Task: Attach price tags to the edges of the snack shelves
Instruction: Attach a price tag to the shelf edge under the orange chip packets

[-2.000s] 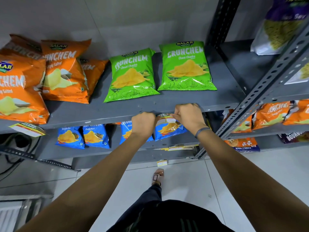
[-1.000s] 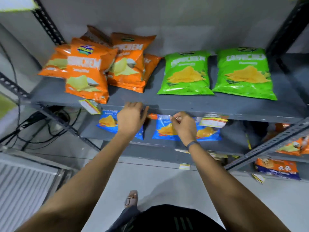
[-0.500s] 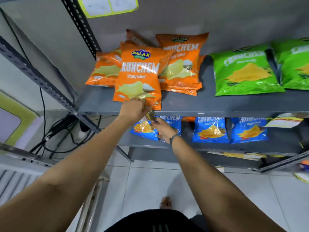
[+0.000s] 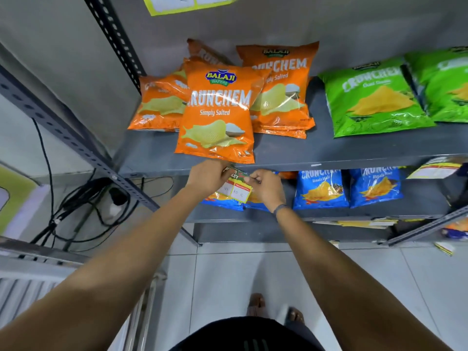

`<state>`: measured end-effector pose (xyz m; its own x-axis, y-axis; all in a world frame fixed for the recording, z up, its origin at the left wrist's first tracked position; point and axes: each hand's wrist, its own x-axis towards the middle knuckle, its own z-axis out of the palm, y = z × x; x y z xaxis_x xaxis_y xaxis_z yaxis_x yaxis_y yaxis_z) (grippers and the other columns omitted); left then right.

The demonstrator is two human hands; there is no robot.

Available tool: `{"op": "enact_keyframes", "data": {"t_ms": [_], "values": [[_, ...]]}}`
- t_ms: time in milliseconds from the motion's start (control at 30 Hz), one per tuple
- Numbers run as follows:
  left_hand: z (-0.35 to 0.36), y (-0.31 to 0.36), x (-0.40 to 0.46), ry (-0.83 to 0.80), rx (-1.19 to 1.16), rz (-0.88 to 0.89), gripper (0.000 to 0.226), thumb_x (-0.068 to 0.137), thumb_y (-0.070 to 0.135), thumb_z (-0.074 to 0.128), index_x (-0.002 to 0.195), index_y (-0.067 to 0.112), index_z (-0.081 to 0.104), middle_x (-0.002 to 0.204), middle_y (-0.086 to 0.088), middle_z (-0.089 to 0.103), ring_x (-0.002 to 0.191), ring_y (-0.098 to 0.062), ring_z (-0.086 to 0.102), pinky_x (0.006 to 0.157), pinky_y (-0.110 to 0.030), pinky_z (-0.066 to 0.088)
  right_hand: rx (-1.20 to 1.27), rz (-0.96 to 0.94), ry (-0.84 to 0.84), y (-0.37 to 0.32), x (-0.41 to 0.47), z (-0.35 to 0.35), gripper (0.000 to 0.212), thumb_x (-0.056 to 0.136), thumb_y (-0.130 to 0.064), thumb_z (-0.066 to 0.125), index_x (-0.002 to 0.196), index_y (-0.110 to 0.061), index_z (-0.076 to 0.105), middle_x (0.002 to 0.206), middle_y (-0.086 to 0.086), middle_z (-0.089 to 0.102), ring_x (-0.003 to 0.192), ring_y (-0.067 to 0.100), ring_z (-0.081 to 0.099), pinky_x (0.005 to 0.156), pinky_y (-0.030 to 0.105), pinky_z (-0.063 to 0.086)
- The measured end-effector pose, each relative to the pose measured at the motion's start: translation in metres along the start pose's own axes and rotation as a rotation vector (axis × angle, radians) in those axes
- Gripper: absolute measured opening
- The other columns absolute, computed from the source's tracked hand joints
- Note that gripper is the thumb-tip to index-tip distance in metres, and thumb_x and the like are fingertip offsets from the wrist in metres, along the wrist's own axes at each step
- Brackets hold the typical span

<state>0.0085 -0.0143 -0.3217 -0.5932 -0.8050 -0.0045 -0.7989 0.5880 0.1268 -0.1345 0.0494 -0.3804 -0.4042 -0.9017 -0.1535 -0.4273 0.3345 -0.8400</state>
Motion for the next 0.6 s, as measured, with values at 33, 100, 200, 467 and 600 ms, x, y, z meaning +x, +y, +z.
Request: {"op": "enact_keyframes", "data": {"t_ms": [33,100,200,467,600], "values": [[0.003,-0.005,-0.005,0.004,0.040,0.011,0.028,0.098,0.034,0.047,0.106,0.015,0.066,0.099,-0.011,0.069,0.096,-0.031,0.063,0.061,-0.032,0.042,-0.084,-0.045,0.014,-0.003,-0.002,-0.004,0.017,0.086,-0.024,0.066,0.081,-0.008,0.069,0.085,0.012,0.075,0.077,0.023,0.066,0.069,0.037,0.053],[0.009,-0.012,-0.012,-0.026,0.133,-0.005,0.032,0.098,0.038,0.047,0.095,0.013,0.067,0.094,-0.011,0.068,0.091,-0.032,0.065,0.058,-0.029,0.038,-0.316,-0.153,0.037,-0.013,-0.004,-0.009,0.017,0.087,-0.026,0.063,0.082,-0.011,0.069,0.085,0.012,0.075,0.079,0.028,0.067,0.067,0.038,0.056],[0.016,-0.016,-0.011,-0.072,0.254,-0.069,0.039,0.097,0.044,0.045,0.089,0.013,0.068,0.091,-0.012,0.071,0.086,-0.033,0.067,0.059,-0.027,0.037,-0.689,-0.275,0.061,-0.030,-0.004,-0.007,0.016,0.089,-0.014,0.055,0.083,-0.008,0.068,0.085,0.016,0.073,0.081,0.036,0.066,0.061,0.032,0.049],[0.019,-0.009,0.003,-0.100,0.354,-0.112,0.026,0.098,0.028,0.049,0.094,0.012,0.069,0.091,-0.009,0.073,0.084,-0.031,0.069,0.053,-0.023,0.030,-1.117,-0.396,-0.033,-0.045,-0.004,-0.010,0.022,0.085,0.005,0.051,0.088,-0.010,0.068,0.091,0.009,0.073,0.087,0.031,0.068,0.065,0.028,0.038],[0.016,-0.008,0.001,-0.088,0.357,-0.108,0.023,0.096,0.023,0.051,0.087,0.012,0.068,0.084,-0.008,0.072,0.075,-0.030,0.067,0.046,-0.019,0.020,-1.127,-0.413,-0.036,-0.044,-0.004,-0.012,0.019,0.087,0.000,0.053,0.087,-0.012,0.068,0.090,0.007,0.074,0.085,0.029,0.069,0.063,0.027,0.036]]}}
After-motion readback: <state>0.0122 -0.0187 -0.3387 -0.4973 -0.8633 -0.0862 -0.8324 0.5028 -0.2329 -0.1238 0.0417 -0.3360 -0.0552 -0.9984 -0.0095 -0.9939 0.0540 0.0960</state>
